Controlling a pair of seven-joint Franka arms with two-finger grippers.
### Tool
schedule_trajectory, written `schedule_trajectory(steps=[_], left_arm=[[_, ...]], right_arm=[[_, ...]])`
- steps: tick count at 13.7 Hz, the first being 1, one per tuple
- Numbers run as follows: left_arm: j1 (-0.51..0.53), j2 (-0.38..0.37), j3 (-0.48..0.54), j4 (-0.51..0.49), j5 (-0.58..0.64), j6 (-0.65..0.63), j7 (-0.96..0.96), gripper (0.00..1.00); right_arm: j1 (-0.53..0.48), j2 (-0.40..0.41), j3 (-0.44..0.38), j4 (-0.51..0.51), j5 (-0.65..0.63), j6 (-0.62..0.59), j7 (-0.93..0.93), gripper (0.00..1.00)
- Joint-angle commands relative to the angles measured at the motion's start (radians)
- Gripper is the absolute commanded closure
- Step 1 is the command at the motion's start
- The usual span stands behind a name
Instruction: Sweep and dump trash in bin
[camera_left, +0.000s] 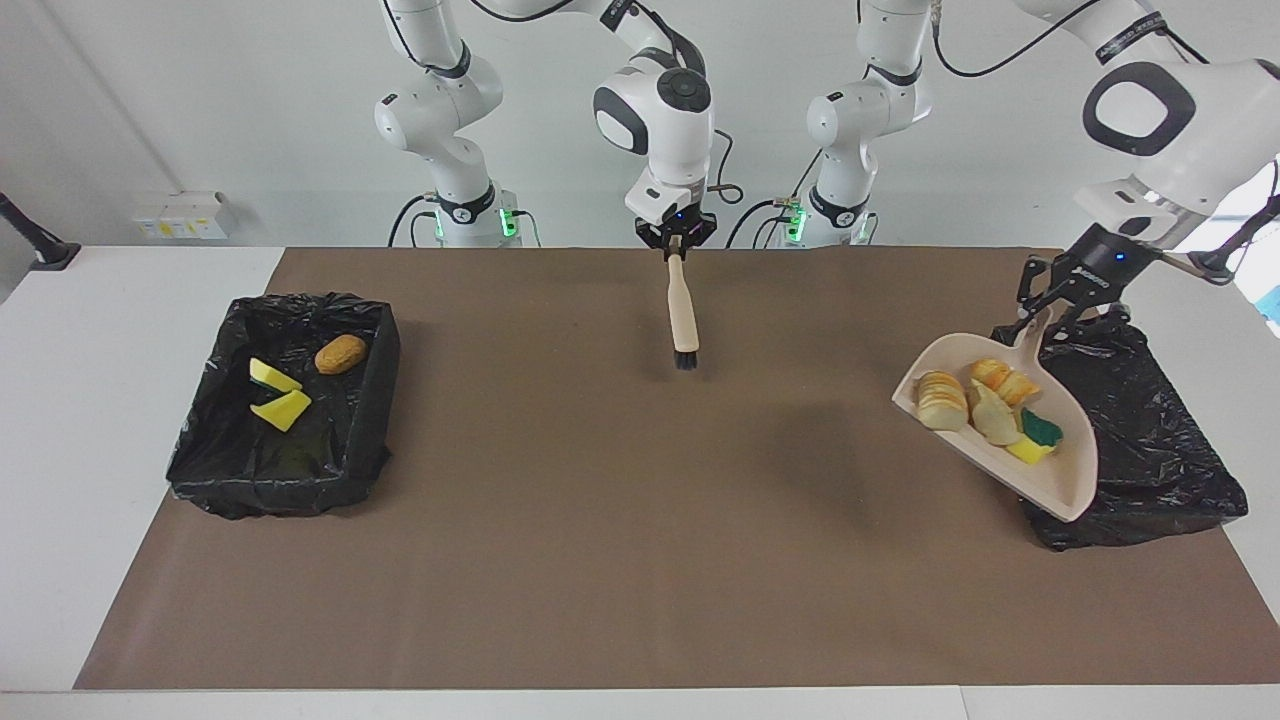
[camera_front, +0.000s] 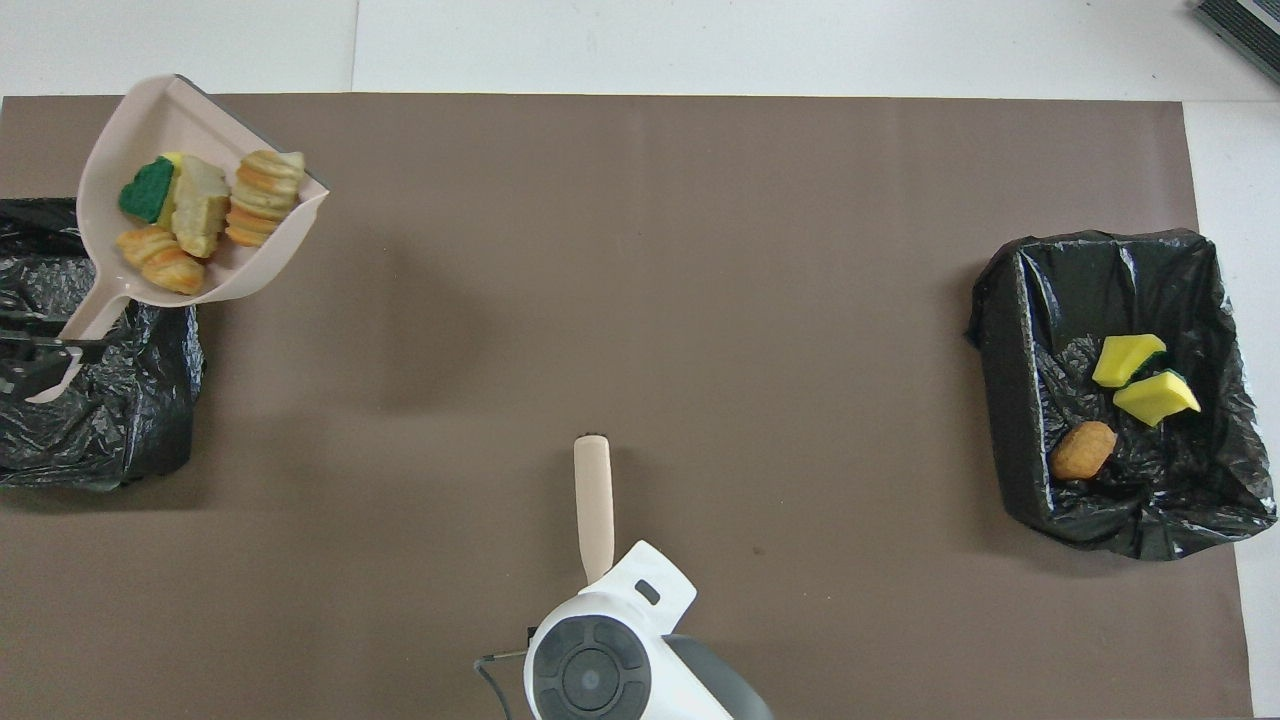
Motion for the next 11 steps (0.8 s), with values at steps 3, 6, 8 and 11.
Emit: schedule_trajectory(steps=[3,6,8,11], left_arm=[[0.158,0.096,-0.016,0.164,-0.059,-0.117,0.035,1.0],[0.218,0.142,-0.012,0.269,0.0,-0.192,0.066,1.0],[0.278,0.163,-0.01,0.313,0.077,-0.224,0.124,1.0],[0.295,0.17,0.004,0.342,0.226,-0.209,0.242,1.0]], right_arm=[[0.06,0.058,-0.003,0.004,0.018,0.034,0.026,1.0],[0.074,0.052,0.0,-0.002,0.019,0.027,0.055,1.0],[0.1,0.046,0.001,-0.004,0.059,0.028,0.09,1.0],[0.117,0.032,0.004,-0.021,0.093,0.031,0.144,1.0]])
